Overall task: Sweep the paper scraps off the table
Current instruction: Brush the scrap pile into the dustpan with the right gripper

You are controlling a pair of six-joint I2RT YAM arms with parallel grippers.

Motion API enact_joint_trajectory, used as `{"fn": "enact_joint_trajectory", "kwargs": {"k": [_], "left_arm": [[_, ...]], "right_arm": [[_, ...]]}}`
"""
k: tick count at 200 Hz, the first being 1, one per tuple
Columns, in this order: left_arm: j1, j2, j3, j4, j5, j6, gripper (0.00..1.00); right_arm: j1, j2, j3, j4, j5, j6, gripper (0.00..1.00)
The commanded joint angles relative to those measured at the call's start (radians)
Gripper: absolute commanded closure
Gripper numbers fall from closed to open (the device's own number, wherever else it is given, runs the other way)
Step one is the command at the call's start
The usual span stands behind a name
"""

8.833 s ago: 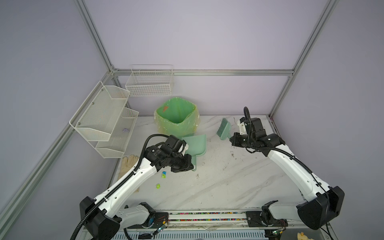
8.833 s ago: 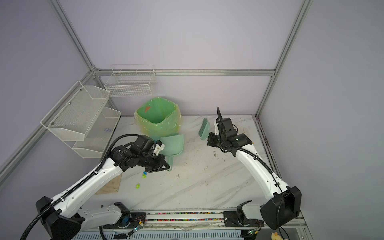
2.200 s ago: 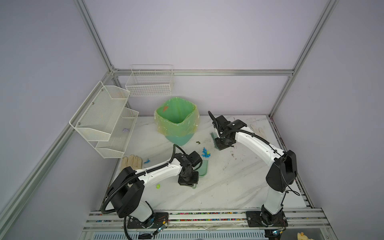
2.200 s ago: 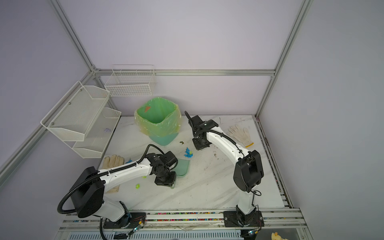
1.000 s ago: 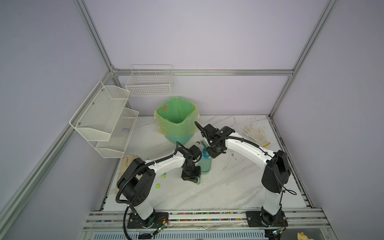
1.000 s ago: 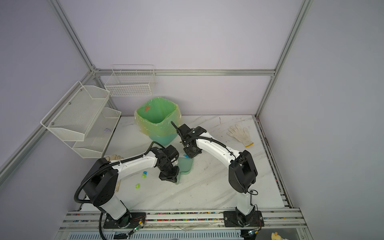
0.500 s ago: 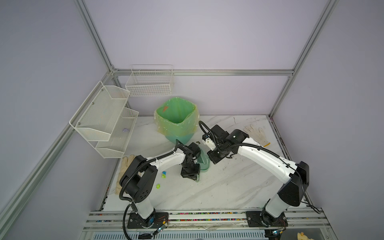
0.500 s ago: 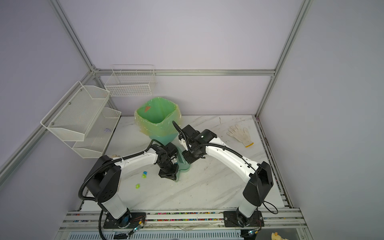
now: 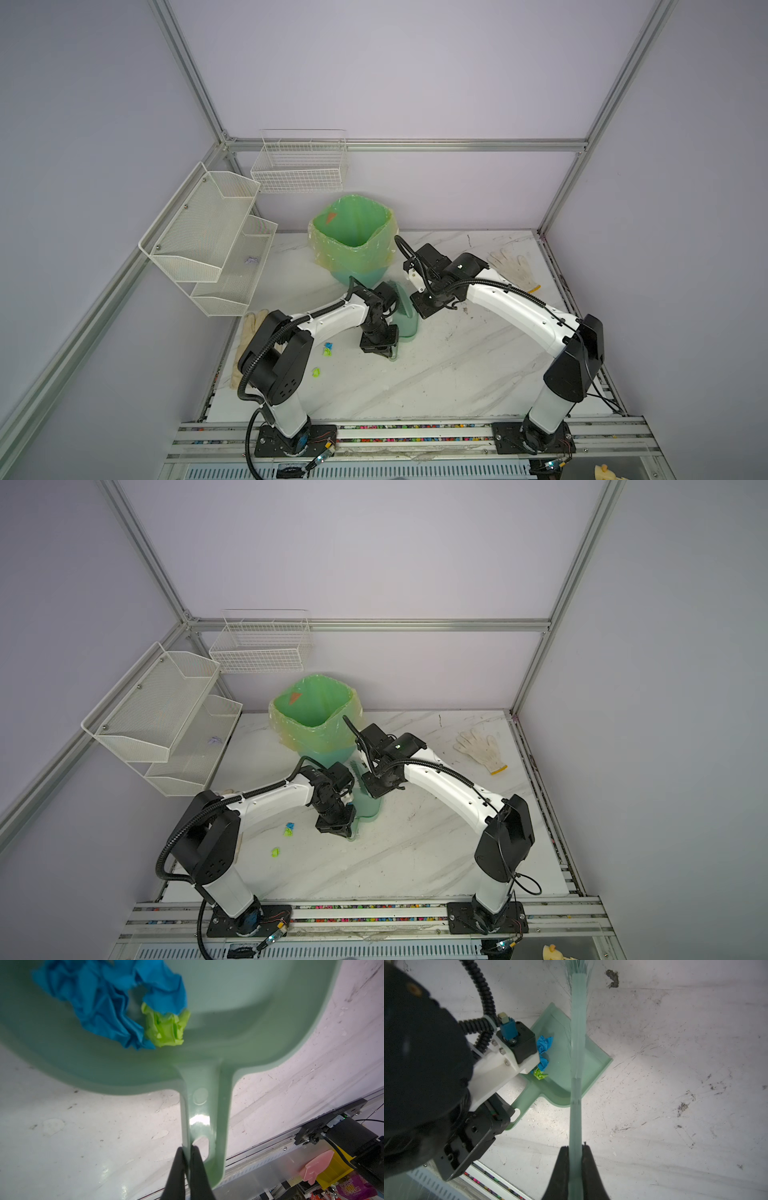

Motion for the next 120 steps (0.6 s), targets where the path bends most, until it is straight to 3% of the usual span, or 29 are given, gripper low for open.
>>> {"fn": "enact_joint_trajectory", "kwargs": {"k": [1,32,57,120], "left_arm": [[0.005,-0.044,0.05,-0.007,-0.014,0.036,1.0],[0.004,-0.069,0.039,-0.009,-0.042,0.045,1.0],[-0.001,-0.091,0.047,-0.03,-0.132,0.058,1.0],[-0.01,-0.132,0.054,-0.041,-0.153,0.048,1.0]], "right_arm": [[-0.029,-0.013,0.028,0.063,-0.012,0.022,1.0],[-0.08,-0.055,-0.018,0.123,-0.03,0.056,1.0],[-0.121,-0.094,-0.068,0.158,-0.033,0.091,1.0],[-0.209,-0.134,-0.108,0.185,0.005,0.196,1.0]]}}
